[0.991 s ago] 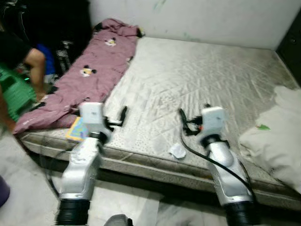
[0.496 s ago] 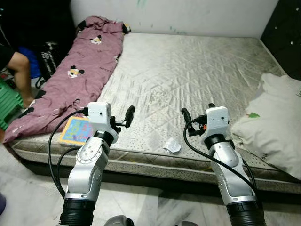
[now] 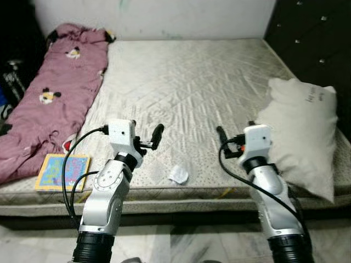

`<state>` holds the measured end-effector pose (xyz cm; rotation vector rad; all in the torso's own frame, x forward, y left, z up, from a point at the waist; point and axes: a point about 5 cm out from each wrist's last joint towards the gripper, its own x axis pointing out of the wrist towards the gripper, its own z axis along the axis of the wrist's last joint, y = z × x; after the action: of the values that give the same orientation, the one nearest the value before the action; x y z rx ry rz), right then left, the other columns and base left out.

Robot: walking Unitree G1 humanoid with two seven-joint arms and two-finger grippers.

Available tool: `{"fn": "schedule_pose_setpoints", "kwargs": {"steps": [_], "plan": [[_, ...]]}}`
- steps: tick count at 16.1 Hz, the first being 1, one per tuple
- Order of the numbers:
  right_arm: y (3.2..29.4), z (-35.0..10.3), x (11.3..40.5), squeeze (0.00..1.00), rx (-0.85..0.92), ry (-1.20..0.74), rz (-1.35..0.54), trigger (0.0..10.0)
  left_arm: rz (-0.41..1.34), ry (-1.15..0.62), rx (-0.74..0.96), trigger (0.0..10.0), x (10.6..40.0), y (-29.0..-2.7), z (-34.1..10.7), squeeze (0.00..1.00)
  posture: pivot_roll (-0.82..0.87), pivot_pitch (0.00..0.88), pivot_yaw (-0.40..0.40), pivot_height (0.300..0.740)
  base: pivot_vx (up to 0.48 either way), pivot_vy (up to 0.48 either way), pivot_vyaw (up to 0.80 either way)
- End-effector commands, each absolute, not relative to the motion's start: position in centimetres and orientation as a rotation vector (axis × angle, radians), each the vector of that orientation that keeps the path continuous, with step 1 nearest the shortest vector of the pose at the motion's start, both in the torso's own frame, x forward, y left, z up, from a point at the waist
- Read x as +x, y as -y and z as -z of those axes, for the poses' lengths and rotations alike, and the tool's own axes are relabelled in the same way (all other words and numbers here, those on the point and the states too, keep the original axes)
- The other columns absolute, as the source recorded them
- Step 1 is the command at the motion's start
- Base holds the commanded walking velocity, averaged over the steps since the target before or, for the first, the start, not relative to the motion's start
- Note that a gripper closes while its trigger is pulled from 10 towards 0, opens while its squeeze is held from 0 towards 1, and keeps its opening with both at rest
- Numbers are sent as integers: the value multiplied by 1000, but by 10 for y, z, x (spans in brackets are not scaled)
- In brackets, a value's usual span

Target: Clean up the room

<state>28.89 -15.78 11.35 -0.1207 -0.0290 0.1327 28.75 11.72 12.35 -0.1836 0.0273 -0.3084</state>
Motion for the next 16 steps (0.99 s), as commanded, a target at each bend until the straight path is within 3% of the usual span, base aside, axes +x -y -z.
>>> {"fn": "schedule_pose_setpoints", "kwargs": {"steps": [1,7,13,16], "plan": [[153,-116,290,0,-111,36,-146,10000,299,-13,-171,10000,288,-123,-126,0,-35,0,23,740,292,0,0],[154,-115,291,0,-117,35,-140,10000,313,-14,-176,10000,288,-122,-126,0,-34,0,26,740,228,0,0],[155,-113,291,0,-117,31,-142,10000,268,-62,-217,10000,289,-119,-121,0,-28,0,28,740,0,0,0],[155,-109,293,0,-115,8,-139,10000,281,-62,-219,10000,289,-119,-120,0,-25,0,27,740,0,310,-800]]}}
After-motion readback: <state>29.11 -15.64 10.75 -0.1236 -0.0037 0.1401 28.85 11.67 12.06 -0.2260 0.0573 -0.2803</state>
